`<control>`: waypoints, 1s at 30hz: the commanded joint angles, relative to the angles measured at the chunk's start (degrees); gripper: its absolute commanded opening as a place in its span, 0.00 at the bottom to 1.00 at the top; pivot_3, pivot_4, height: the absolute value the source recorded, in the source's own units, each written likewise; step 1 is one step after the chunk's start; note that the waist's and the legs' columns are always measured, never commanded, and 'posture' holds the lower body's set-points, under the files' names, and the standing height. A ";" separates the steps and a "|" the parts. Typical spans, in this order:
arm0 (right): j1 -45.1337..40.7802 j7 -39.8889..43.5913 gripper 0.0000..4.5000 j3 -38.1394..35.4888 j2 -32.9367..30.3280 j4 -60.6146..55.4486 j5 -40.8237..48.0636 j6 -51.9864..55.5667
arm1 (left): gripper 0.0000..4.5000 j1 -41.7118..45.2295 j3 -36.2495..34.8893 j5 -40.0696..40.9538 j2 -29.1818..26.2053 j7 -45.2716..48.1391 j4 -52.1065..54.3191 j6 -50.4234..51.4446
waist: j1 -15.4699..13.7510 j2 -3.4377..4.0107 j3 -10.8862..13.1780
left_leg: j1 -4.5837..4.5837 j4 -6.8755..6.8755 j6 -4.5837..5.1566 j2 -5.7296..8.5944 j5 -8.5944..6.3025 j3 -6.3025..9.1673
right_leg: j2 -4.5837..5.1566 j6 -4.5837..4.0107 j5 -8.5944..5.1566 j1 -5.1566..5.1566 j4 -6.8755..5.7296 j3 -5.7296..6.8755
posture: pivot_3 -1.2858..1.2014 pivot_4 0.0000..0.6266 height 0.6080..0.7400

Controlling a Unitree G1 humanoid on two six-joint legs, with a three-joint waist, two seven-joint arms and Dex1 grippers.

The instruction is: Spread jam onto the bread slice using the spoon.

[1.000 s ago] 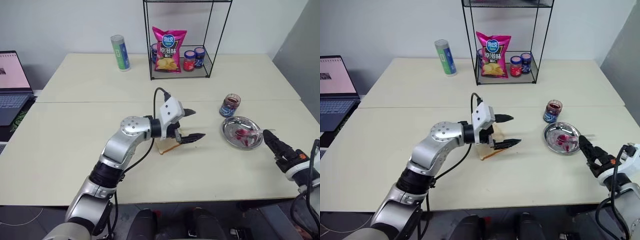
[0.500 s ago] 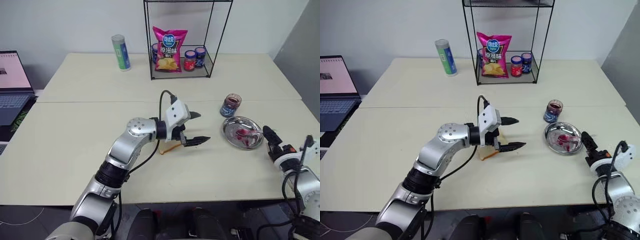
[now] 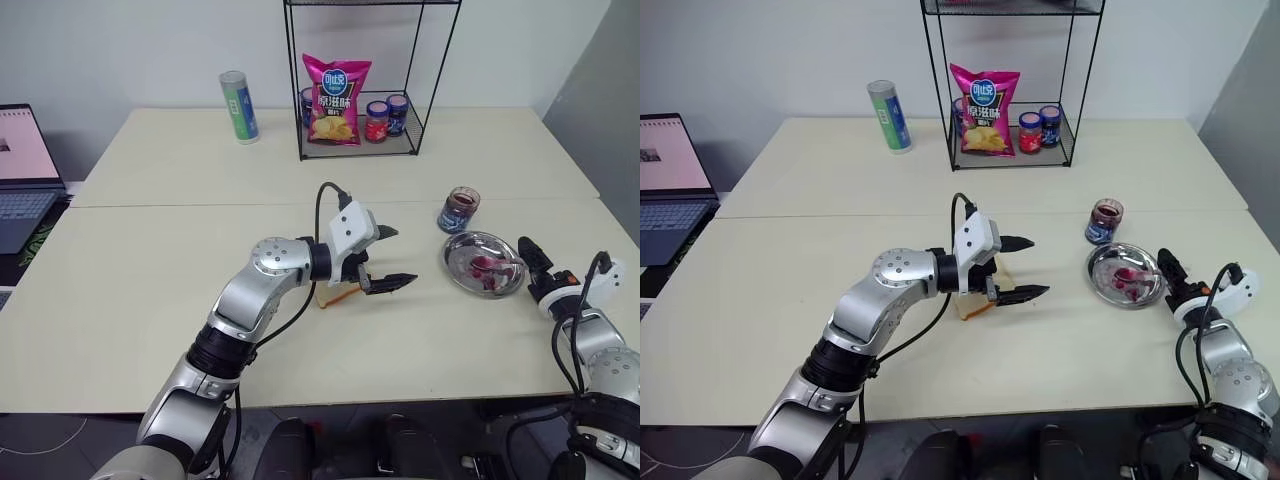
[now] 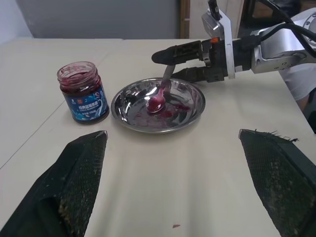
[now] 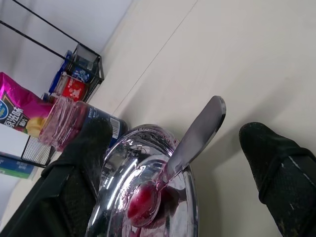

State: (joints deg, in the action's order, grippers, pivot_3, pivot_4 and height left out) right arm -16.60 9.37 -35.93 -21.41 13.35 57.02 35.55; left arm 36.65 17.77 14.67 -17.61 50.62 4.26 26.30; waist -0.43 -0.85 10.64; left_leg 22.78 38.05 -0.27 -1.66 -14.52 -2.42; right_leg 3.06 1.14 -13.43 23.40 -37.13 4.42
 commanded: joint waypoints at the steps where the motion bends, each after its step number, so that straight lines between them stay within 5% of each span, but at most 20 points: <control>1: -1.46 1.40 1.00 -0.50 -0.27 2.29 -0.91 -0.96 | 0.99 1.58 -0.56 0.42 0.25 0.12 2.05 0.16 | 0.11 0.00 0.00 | -0.03 0.01 0.03 0.01 0.02 -0.06 | 0.00 0.02 0.04 0.00 0.00 -0.08 | 0.52 0.24 1.00; 3: -1.67 2.23 1.00 -0.34 -0.53 2.80 -1.35 -1.10 | 0.99 1.67 -0.51 0.36 0.29 0.14 2.03 0.20 | 0.25 0.00 0.00 | -0.06 0.01 0.08 0.02 0.05 -0.14 | -0.01 0.04 0.10 0.00 0.00 -0.18 | 0.52 0.24 1.00; 23: -5.46 6.32 0.01 -1.23 -2.08 8.84 -4.73 -3.31 | 1.00 1.12 -0.72 0.27 -0.21 -0.19 3.30 0.71 | 0.47 -0.01 0.00 | -0.07 -0.04 0.24 0.02 0.03 -0.65 | -0.03 0.20 0.22 0.15 0.07 -0.65 | 0.52 0.24 1.00; 30: -3.75 7.30 0.01 0.31 -3.38 3.07 -5.41 -0.79 | 1.00 0.55 -0.88 0.38 -0.62 0.01 3.68 0.57 | 0.45 -0.01 0.00 | -0.08 -0.05 0.25 0.01 0.02 -0.66 | -0.03 0.20 0.22 0.15 0.07 -0.65 | 0.52 0.24 1.00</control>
State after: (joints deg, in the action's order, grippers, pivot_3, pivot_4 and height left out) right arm -21.53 16.33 -36.77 -23.06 19.70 52.95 33.75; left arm 36.77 17.77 14.68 -17.94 50.64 5.21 27.29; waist 0.02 -0.86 10.64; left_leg 22.71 38.00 -0.03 -1.65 -14.50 -3.08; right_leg 3.03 1.34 -13.21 23.56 -37.05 3.76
